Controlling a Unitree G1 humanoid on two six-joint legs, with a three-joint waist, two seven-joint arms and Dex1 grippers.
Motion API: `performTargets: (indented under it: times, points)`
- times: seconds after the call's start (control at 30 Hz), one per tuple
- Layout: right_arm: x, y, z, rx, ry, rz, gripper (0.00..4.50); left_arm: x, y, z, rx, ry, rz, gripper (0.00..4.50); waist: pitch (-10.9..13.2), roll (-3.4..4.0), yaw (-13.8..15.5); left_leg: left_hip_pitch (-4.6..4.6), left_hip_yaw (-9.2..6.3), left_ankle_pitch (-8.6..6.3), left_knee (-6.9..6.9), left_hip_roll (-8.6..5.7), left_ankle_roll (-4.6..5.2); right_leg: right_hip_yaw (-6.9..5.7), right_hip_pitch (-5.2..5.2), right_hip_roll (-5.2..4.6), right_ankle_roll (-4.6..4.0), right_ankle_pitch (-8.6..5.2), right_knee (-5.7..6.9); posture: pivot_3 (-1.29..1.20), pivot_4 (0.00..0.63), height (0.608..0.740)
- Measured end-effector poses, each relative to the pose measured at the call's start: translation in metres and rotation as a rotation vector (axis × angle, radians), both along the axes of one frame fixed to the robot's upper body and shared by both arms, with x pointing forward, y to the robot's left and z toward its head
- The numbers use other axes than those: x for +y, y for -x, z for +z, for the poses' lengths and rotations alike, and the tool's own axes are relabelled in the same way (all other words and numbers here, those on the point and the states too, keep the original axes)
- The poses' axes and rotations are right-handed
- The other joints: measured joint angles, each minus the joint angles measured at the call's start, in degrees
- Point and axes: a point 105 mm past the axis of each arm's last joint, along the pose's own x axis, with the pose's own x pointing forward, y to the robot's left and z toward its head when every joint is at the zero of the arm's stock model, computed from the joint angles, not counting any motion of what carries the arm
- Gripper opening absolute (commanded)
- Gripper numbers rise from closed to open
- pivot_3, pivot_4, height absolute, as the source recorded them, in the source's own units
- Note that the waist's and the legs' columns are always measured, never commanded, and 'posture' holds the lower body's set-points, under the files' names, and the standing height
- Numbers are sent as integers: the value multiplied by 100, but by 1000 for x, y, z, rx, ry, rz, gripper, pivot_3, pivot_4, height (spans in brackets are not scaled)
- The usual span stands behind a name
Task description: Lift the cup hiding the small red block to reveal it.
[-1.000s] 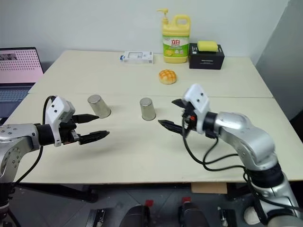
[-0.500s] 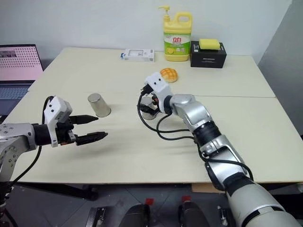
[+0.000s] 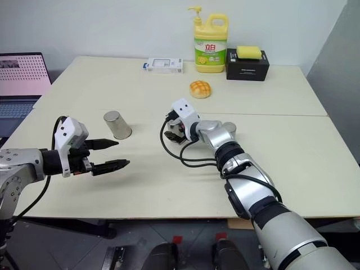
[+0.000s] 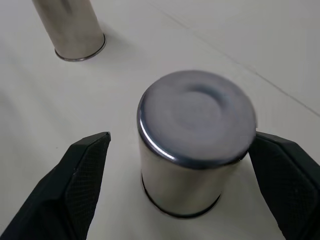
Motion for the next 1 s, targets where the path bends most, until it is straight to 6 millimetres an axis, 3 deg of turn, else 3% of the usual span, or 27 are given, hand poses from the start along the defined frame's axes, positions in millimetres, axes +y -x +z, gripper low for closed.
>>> performTargets:
  times: [0.17, 0.43, 0.53, 0.6, 0.67, 0.83, 1.0]
  points:
    - [3, 1, 0, -10, -6, 3, 2687, -1, 1, -1, 2, -3, -4, 4500, 0, 0, 0, 0, -2, 0, 0, 0, 0, -2, 0, 0, 0, 0, 2, 0, 150, 740]
    - [5, 1, 6, -9, -40, 9, 2642, -2, 0, 1, -6, -3, -9, 4500, 1, 1, 1, 0, -2, 0, 0, 0, 0, -1, -1, 0, 0, 0, 3, 0, 150, 740]
    - [5, 4, 31, -58, -79, 59, 2642, -5, -1, 2, -11, 0, -18, 4500, 1, 2, 7, -1, -8, 0, 0, 0, 0, -1, -1, 0, 0, 0, 5, 0, 150, 740]
    - [-8, 7, 52, -116, -101, 79, 2641, -7, -1, 1, -9, 3, -28, 4500, 1, 2, 35, -2, -12, 0, 1, -4, 0, -6, 2, -4, 0, 0, 4, 0, 150, 740]
    - [-26, 8, 60, -145, -88, 61, 2641, -9, -1, 0, -3, 1, -38, 4500, 0, 0, 46, -3, -11, 0, 2, -7, 0, -6, 4, -6, 1, 0, 3, 0, 150, 740]
    - [-72, 8, 30, -69, -5, -42, 2641, -21, -5, -1, -6, 13, -83, 4500, 0, 0, 22, -1, 0, 1, 8, -8, 1, -2, 3, -2, 2, 1, 7, 0, 150, 740]
    - [-73, 9, 18, -40, 12, -68, 2641, -29, -9, 1, -14, 18, -118, 4500, 0, 0, -84, 6, 1, 1, 6, -9, 1, 2, -10, 20, -7, 3, 30, 0, 150, 740]
